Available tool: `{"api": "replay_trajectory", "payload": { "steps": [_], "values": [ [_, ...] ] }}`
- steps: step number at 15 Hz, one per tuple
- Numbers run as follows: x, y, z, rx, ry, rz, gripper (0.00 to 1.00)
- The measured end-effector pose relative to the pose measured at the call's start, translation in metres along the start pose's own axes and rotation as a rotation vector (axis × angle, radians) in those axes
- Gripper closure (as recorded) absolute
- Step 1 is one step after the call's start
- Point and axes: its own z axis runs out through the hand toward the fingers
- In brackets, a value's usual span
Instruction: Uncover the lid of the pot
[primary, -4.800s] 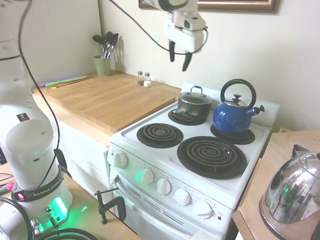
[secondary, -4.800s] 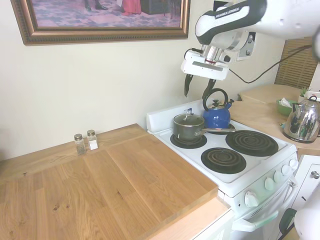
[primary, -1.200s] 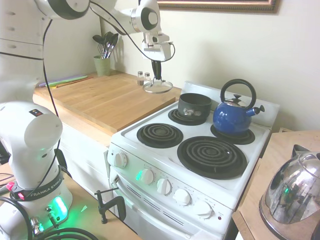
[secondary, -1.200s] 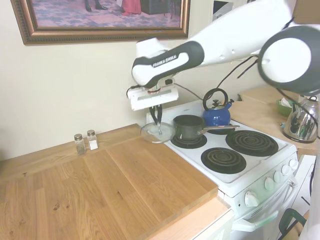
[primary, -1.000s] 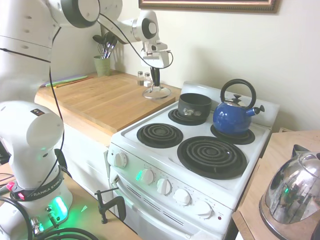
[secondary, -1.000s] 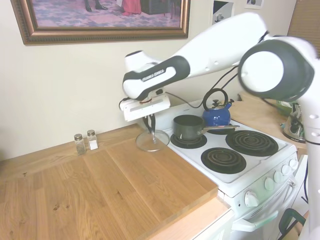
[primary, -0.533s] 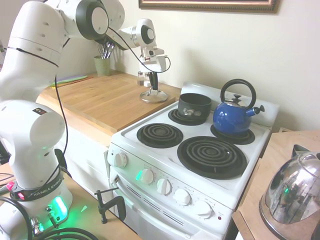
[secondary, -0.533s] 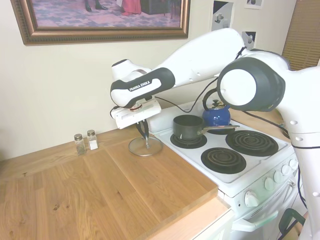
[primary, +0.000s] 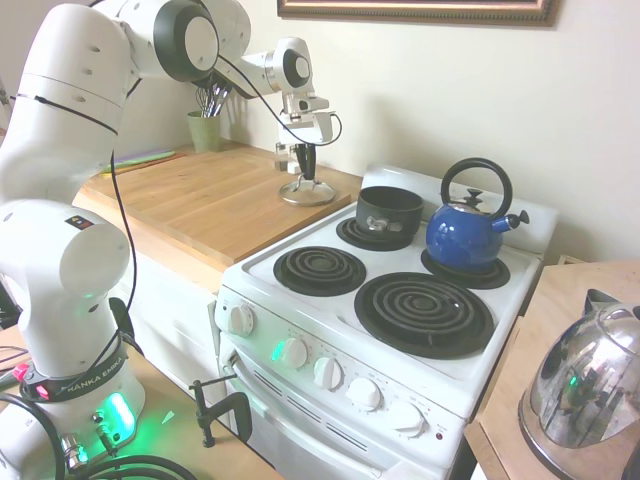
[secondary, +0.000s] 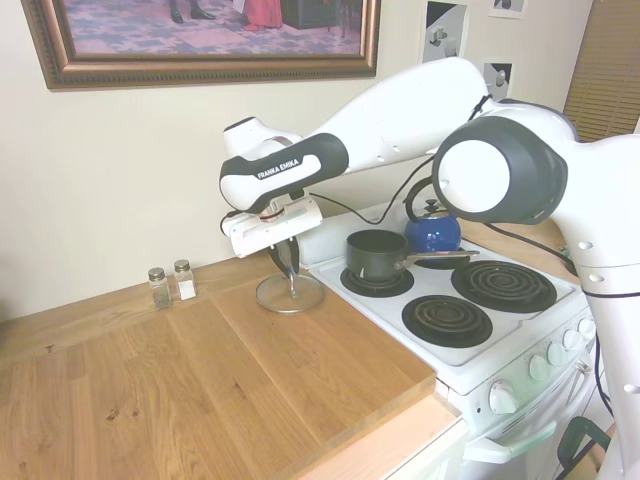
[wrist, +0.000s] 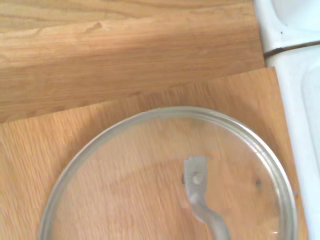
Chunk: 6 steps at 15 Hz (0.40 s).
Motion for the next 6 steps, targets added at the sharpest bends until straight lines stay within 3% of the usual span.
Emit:
{"api": "replay_trajectory", "payload": {
  "steps": [6],
  "values": [
    [0.011,0.007,-0.022,0.047,-0.045,-0.04,0.0]
  ]
}}
